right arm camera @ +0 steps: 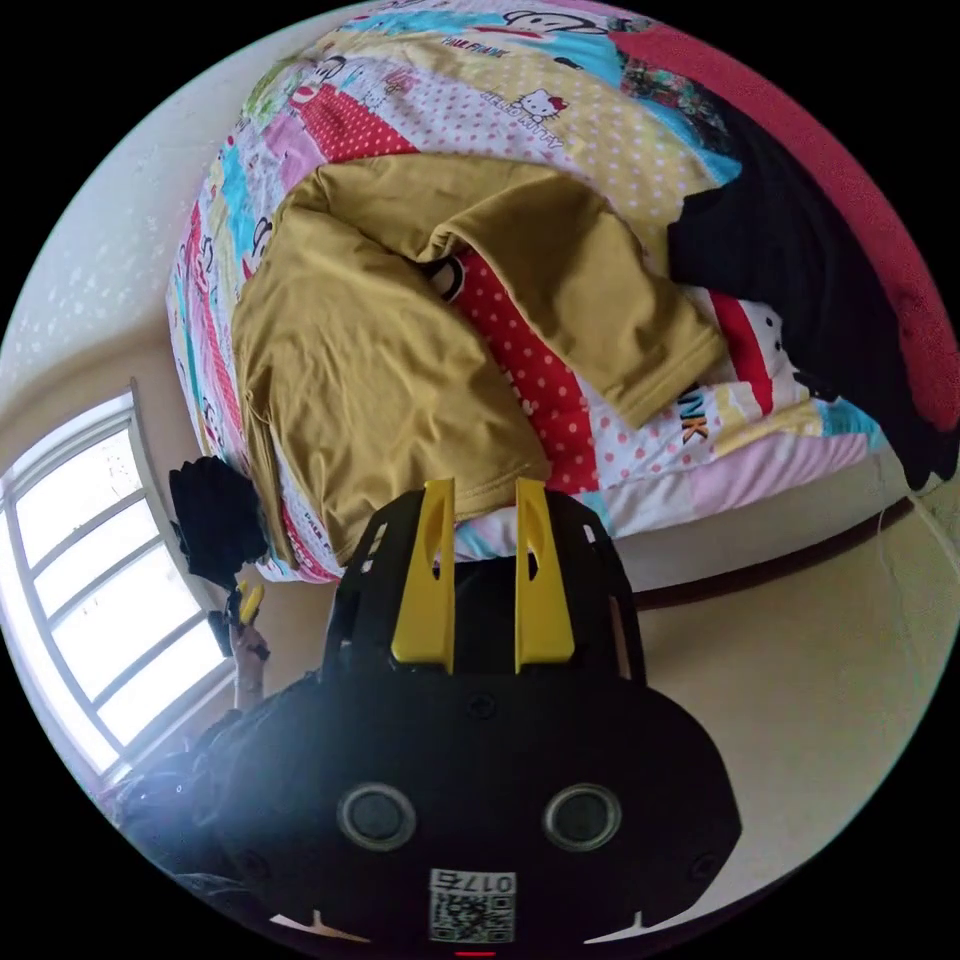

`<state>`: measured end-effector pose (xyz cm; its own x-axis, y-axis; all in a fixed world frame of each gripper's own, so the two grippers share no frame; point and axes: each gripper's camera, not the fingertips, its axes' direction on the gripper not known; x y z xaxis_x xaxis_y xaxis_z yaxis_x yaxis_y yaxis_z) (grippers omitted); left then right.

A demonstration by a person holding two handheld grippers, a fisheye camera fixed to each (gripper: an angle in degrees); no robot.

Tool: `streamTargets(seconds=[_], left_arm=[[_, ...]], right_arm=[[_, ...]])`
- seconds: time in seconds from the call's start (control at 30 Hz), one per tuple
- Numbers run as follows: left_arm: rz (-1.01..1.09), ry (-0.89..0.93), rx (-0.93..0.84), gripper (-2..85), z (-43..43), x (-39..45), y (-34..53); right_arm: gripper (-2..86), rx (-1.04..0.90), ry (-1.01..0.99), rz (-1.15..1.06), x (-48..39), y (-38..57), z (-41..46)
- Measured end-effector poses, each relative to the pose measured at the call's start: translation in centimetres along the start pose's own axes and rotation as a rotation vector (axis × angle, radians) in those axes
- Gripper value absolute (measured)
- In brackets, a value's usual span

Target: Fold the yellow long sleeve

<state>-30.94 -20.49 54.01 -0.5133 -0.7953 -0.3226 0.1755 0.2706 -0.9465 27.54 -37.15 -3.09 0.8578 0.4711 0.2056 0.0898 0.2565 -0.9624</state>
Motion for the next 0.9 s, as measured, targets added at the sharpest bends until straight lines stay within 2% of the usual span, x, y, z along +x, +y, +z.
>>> streamTargets(seconds=[0.13, 0.27, 0.33, 0.4, 0.53, 0.63, 0.67, 0.7, 0.73, 0.8, 0.9], left_arm=[[0.052, -0.058, -0.224, 13.5, 10.0, 4.0, -2.6], [0.036, -0.216, -0.488, 11.4, 18.5, 4.9, -4.5], [0.032, -0.305, -0.478, 7.3, 18.2, 5.2, -4.9], [0.040, -0.219, -0.513, 4.1, 16.5, 5.4, -4.7], [0.058, -0.253, -0.483, 4.1, 12.3, 5.7, -1.7], [-0.082, -0.283, -0.439, 6.1, 10.2, 3.5, 1.0], [-0.166, -0.265, -0.440, 7.2, 9.6, 2.2, 1.9], [-0.221, -0.228, -0.425, 7.8, 8.8, 1.3, 2.8], [-0.240, -0.209, -0.409, 7.9, 8.2, 1.1, 3.1], [-0.315, -0.163, -0.330, 8.0, 5.9, 0.3, 4.5], [-0.347, -0.166, -0.278, 7.9, 3.9, 0.7, 5.5]], right_arm=[[10.9, -0.099, 0.029, -0.023, 2.2, -4.3, 1.0], [8.1, -0.178, 0.035, -0.090, 3.2, -6.2, 1.1], [5.4, -0.215, 0.010, -0.115, 3.7, -6.3, -0.6], [4.3, -0.218, -0.002, -0.189, 3.8, -5.6, -2.9], [3.4, -0.212, -0.084, -0.209, 6.2, -2.7, -7.4], [3.7, -0.284, -0.115, -0.111, 10.0, -1.9, -7.0], [3.8, -0.262, -0.142, -0.069, 11.0, -1.9, -7.3], [4.3, -0.172, -0.254, 0.027, 13.2, -2.0, -8.6], [5.0, -0.038, -0.416, 0.115, 15.5, -2.1, -10.2], [6.1, 0.194, -0.593, 0.224, 18.5, -2.4, -12.9], [7.0, 0.444, -0.516, 0.417, 21.3, -3.5, -16.0]])
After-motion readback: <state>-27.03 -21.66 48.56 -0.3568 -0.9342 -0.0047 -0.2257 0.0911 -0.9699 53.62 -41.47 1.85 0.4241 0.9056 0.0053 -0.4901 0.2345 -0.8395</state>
